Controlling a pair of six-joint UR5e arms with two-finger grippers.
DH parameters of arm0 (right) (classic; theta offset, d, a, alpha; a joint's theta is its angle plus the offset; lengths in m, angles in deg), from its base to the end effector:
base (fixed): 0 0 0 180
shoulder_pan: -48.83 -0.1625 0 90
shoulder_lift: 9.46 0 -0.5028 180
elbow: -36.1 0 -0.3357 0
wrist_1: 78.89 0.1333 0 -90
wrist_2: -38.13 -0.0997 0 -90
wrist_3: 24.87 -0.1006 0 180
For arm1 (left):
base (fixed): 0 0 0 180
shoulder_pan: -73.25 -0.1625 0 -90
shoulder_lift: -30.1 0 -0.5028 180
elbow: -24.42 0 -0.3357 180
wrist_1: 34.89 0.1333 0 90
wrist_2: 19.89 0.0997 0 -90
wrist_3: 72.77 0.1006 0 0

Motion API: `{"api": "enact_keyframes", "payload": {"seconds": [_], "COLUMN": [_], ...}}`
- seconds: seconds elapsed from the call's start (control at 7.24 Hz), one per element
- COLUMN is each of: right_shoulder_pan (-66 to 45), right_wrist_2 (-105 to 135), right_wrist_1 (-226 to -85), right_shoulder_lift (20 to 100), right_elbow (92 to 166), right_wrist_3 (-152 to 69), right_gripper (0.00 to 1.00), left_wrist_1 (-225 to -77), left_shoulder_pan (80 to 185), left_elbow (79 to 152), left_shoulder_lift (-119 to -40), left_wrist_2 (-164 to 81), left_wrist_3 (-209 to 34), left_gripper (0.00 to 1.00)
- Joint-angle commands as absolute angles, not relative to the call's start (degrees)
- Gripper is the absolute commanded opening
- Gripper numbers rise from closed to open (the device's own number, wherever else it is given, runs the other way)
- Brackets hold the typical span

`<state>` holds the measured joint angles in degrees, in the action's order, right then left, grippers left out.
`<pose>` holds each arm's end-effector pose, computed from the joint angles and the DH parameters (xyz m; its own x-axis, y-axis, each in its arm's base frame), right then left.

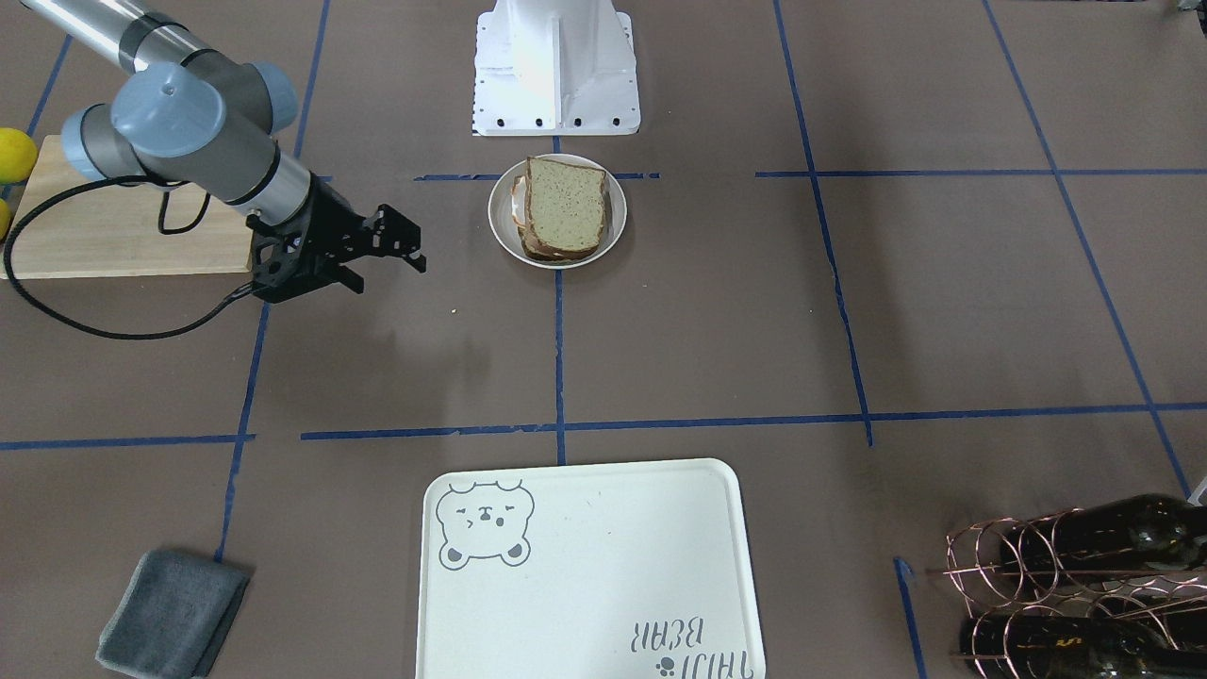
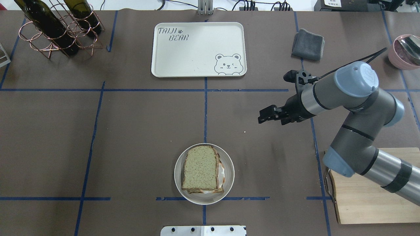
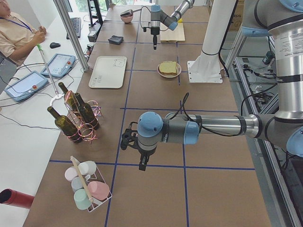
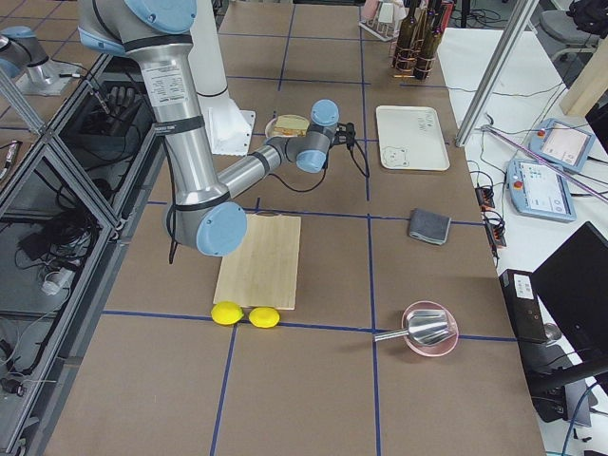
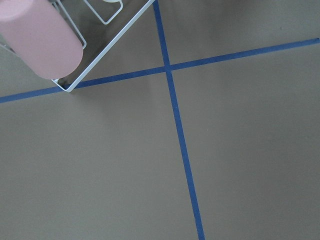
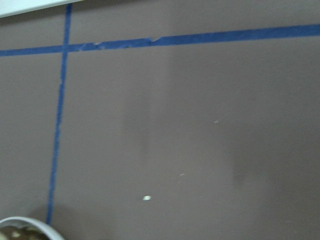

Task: Make sandwich and place on tray
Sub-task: 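Open the right gripper and withdraw the right arm to rest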

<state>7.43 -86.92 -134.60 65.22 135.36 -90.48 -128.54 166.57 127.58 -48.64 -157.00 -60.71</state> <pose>-0.3702 -0.4271 0.4650 0.4245 -0.0765 0.9022 0.0029 0.9965 0.0831 -0.0794 -0.3392 0.7030 0.6805 0.2382 -0.6929 -0.0865 0.9652 0.2469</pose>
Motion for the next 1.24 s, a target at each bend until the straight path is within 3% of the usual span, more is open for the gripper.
{"api": "enact_keyframes", "payload": {"seconds": [0.0, 0.55, 0.83, 1.11], "right_shoulder_pan": [-0.62, -20.38, -31.63, -38.25], "right_wrist_2": [-87.56, -93.27, -94.06, -94.94], "right_wrist_1": [-142.33, -155.31, -164.9, -166.34], "right_shoulder_lift": [71.72, 80.26, 83.6, 86.16], "right_elbow": [135.16, 133.75, 133.84, 134.19], "right_wrist_3": [-72.33, -36.11, -25.53, -23.99], "right_gripper": [1.0, 1.0, 1.0, 1.0], "left_wrist_1": [-133.89, -145.09, -156.8, -169.47], "left_shoulder_pan": [166.33, 162.21, 155.81, 144.17], "left_elbow": [127.18, 125.76, 126.9, 127.87], "left_shoulder_lift": [-51.7, -54.36, -53.84, -54.36], "left_wrist_2": [-157.18, -164.44, -164.21, -163.25], "left_wrist_3": [-60.2, -70.8, -72.14, -91.11], "left_gripper": [1.0, 1.0, 1.0, 1.0]}}
